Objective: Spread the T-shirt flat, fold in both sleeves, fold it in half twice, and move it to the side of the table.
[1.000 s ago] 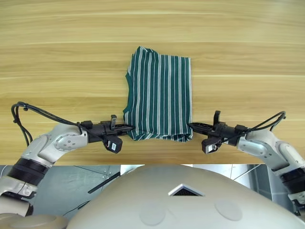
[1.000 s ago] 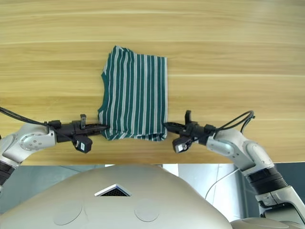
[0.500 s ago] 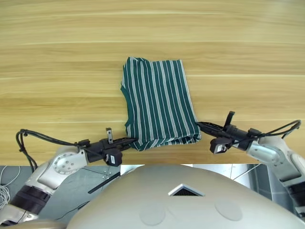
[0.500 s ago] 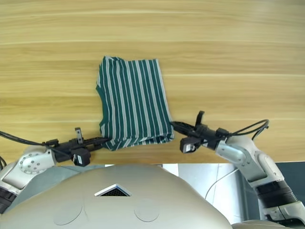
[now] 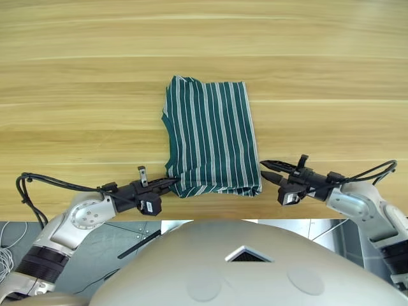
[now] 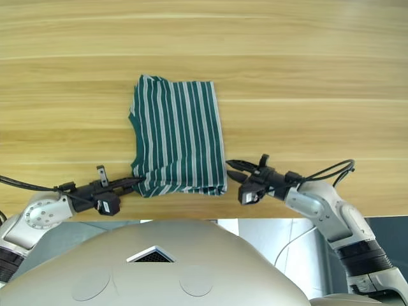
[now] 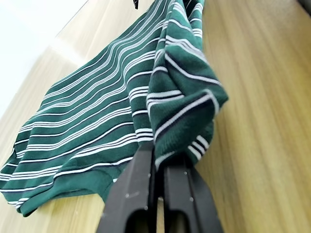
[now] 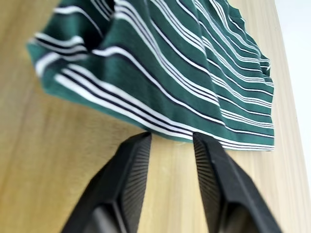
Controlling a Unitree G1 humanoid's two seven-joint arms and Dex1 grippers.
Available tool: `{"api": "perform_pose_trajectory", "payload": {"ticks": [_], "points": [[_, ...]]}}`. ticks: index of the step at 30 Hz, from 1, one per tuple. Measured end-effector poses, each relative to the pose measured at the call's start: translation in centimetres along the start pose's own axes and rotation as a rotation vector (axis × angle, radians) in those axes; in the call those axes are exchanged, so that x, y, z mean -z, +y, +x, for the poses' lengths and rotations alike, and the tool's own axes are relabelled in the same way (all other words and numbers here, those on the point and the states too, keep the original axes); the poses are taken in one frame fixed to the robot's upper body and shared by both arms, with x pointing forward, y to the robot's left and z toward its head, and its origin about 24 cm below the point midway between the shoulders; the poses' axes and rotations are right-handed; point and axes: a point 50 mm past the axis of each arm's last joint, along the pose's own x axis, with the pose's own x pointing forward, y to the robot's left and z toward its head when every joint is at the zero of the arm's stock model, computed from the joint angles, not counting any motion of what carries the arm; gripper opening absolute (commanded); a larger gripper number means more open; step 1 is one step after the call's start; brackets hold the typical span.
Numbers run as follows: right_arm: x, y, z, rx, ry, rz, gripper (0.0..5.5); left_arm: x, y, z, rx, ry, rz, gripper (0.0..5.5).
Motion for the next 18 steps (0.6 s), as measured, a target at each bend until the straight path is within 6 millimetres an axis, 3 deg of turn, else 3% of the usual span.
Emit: {"api": "perform_pose_trajectory", "payload": {"ticks": [8,12,18], "points": [[0.0,0.8,-1.7,-0.046,0.039,-0.001,1.84,0.2,0.5,0.2,0.016,0.011,0.057,0.00],[-1.9,1.8,-1.7,-0.094,-0.027,0.024,1.84,0.3,0.7,0.2,0.014,0.015,0.061,0.00],[-2.3,1.6,-0.9,-0.113,-0.067,0.003,1.84,0.7,1.3,0.2,0.010,0.023,0.078,0.00]]}}
